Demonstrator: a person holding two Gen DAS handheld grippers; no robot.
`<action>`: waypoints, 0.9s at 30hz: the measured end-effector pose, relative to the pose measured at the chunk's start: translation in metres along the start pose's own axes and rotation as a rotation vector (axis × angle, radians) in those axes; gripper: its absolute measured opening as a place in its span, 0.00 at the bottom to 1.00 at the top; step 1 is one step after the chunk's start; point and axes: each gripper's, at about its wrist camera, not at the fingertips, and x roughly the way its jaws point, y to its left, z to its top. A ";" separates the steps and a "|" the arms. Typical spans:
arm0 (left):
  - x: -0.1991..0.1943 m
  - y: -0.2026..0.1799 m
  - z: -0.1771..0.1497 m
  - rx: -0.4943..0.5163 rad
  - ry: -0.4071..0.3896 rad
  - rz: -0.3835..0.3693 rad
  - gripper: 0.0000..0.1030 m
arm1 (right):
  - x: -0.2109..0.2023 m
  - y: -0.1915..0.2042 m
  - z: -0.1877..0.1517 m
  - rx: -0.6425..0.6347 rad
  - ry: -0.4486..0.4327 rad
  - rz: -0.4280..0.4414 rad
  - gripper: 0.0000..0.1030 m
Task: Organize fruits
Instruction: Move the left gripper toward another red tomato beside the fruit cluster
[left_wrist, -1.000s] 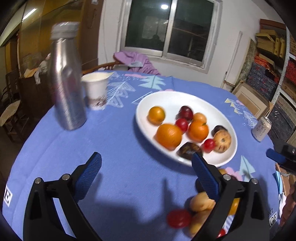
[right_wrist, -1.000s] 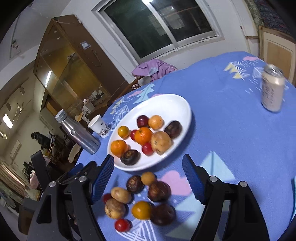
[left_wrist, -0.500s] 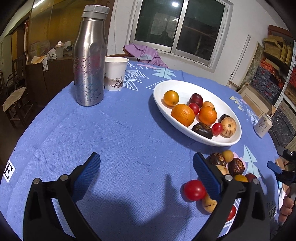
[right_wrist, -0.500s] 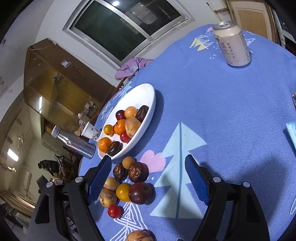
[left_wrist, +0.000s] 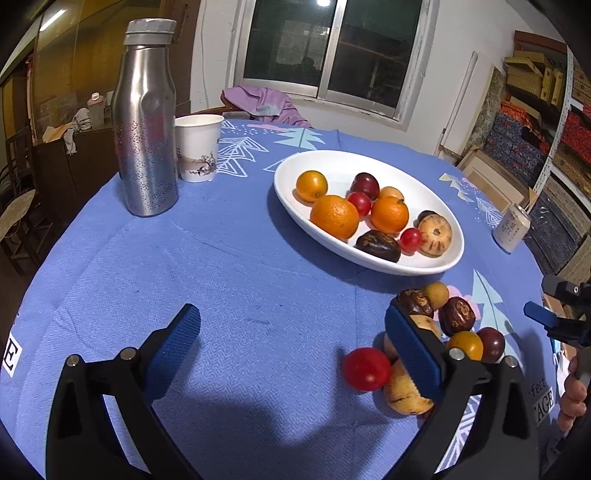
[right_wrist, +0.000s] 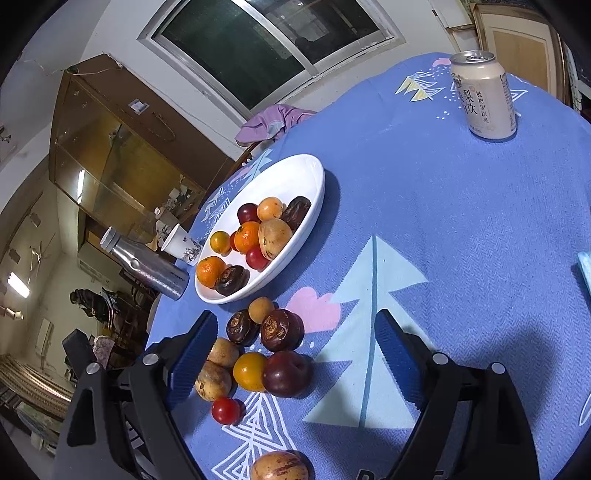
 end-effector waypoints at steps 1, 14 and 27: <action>0.001 -0.003 -0.001 0.011 0.003 -0.002 0.95 | 0.000 -0.001 0.000 0.002 -0.001 0.001 0.85; 0.017 -0.020 -0.017 0.131 0.076 0.037 0.96 | 0.000 -0.006 0.000 0.032 0.015 0.010 0.86; -0.005 0.039 -0.009 -0.081 0.021 0.076 0.96 | -0.004 -0.011 0.002 0.057 0.004 0.028 0.86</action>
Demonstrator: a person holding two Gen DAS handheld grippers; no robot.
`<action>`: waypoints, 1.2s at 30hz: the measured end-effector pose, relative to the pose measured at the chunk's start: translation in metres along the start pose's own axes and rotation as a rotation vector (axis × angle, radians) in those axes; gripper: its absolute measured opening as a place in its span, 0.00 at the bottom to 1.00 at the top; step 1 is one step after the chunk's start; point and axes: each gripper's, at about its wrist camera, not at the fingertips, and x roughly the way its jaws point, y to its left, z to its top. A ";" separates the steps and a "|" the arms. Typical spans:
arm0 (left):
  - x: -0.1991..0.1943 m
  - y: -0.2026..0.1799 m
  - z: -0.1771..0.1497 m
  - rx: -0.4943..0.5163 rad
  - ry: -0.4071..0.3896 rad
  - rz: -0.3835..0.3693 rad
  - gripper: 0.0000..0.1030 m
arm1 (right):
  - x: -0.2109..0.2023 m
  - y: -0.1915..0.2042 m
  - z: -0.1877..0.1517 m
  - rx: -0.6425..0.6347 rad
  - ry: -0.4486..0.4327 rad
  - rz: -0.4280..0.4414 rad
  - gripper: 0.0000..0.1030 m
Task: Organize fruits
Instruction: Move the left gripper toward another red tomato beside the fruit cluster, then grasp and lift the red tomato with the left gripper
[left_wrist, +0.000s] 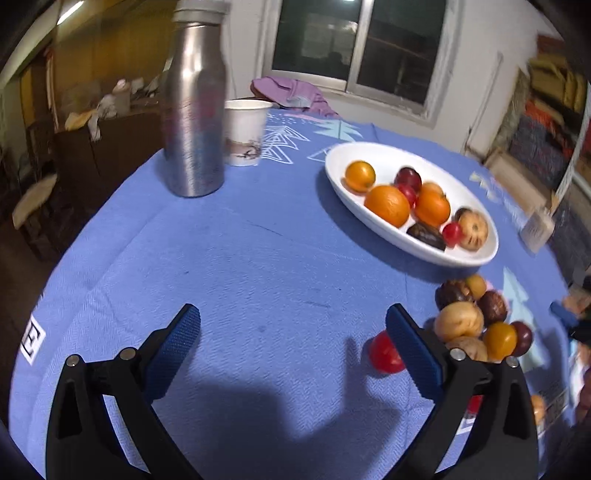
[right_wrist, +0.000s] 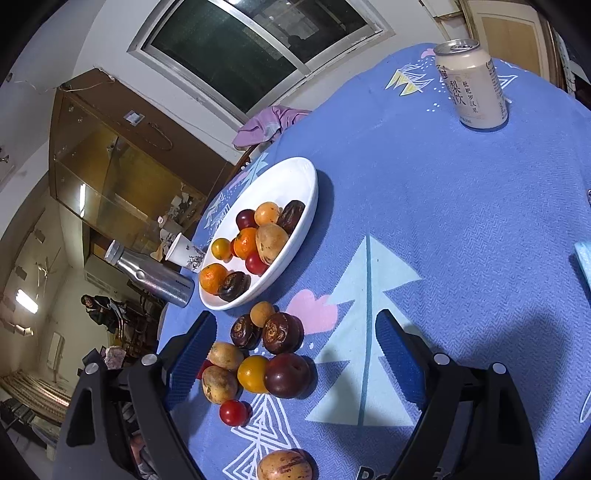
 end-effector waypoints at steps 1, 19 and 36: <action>-0.002 0.003 -0.001 -0.007 -0.004 -0.005 0.96 | 0.000 0.000 0.000 -0.001 0.000 0.001 0.86; -0.003 -0.045 -0.033 0.258 0.022 -0.048 0.70 | 0.005 0.002 -0.002 -0.019 0.013 -0.022 0.86; 0.012 -0.070 -0.034 0.330 0.080 -0.107 0.56 | 0.010 0.006 -0.004 -0.034 0.016 -0.042 0.86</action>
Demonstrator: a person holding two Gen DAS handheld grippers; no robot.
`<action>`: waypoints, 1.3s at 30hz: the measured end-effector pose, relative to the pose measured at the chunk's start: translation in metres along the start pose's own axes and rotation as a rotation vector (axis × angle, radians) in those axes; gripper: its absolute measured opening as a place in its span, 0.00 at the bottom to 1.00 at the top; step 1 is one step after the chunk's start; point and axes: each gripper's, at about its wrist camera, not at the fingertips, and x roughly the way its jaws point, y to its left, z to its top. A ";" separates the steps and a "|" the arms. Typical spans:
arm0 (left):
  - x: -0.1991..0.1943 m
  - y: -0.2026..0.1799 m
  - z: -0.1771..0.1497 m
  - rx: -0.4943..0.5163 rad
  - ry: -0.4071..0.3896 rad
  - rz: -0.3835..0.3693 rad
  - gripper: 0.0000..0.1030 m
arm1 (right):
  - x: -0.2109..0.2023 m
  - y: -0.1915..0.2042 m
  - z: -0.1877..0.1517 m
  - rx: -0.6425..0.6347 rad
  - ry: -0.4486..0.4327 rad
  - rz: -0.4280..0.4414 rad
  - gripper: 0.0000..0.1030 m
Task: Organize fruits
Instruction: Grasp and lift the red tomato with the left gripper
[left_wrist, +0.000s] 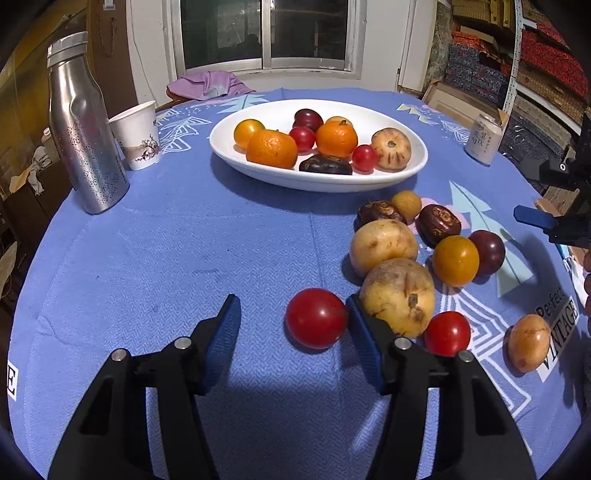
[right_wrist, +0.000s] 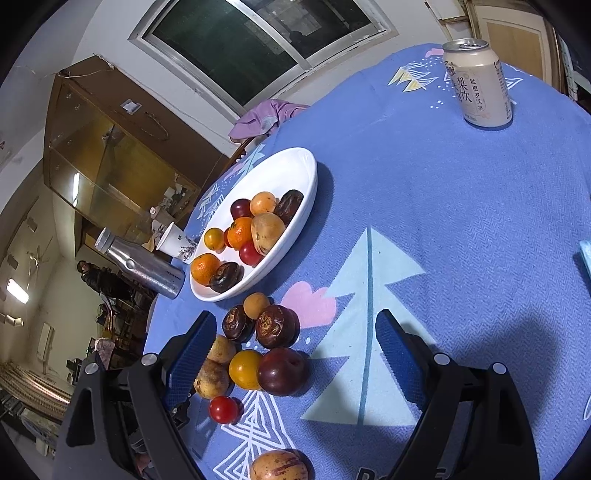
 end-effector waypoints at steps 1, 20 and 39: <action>0.000 0.000 0.000 0.002 -0.001 -0.004 0.54 | 0.000 0.000 0.000 -0.001 0.000 -0.001 0.86; 0.005 -0.010 0.003 0.017 0.018 -0.033 0.31 | 0.005 0.002 -0.002 -0.013 0.013 -0.019 0.86; -0.058 0.017 0.009 -0.063 -0.275 0.267 0.30 | 0.013 0.050 -0.030 -0.265 0.016 -0.048 0.86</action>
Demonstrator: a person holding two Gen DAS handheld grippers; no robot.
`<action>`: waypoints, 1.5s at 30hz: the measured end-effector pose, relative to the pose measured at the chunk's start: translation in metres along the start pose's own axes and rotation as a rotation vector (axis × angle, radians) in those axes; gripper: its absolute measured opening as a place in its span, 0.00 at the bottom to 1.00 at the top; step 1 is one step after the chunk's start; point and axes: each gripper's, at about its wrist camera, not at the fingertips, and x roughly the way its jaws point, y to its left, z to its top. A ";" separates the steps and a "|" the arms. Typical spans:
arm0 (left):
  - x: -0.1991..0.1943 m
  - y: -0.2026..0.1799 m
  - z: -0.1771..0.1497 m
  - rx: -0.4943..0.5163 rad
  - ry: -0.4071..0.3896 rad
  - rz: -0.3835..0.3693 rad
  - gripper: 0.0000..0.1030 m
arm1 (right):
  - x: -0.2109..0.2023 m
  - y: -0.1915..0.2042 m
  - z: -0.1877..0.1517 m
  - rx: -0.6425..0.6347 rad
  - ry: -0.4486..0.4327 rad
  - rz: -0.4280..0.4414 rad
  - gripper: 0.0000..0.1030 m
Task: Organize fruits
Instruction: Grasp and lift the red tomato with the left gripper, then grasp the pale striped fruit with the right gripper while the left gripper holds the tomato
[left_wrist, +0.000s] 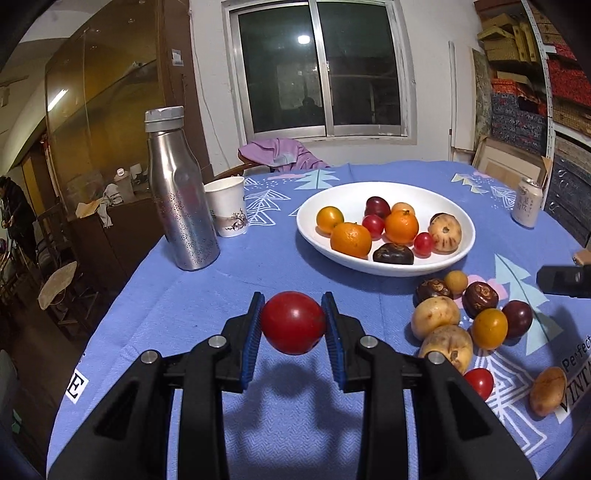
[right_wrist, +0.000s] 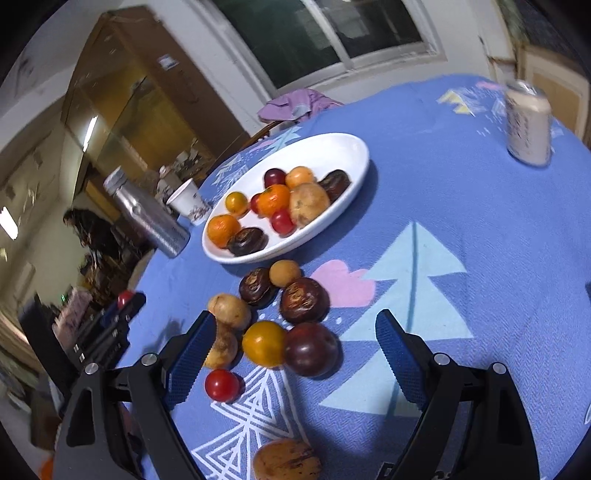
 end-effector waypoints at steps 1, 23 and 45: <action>0.000 0.001 0.000 -0.001 0.000 -0.002 0.30 | 0.000 0.007 -0.002 -0.037 -0.004 -0.008 0.86; 0.002 0.009 -0.001 -0.047 0.016 -0.041 0.30 | -0.010 0.029 -0.068 -0.219 0.080 -0.120 0.86; 0.009 0.007 -0.004 -0.039 0.038 -0.039 0.30 | -0.011 0.027 -0.077 -0.280 0.173 -0.131 0.61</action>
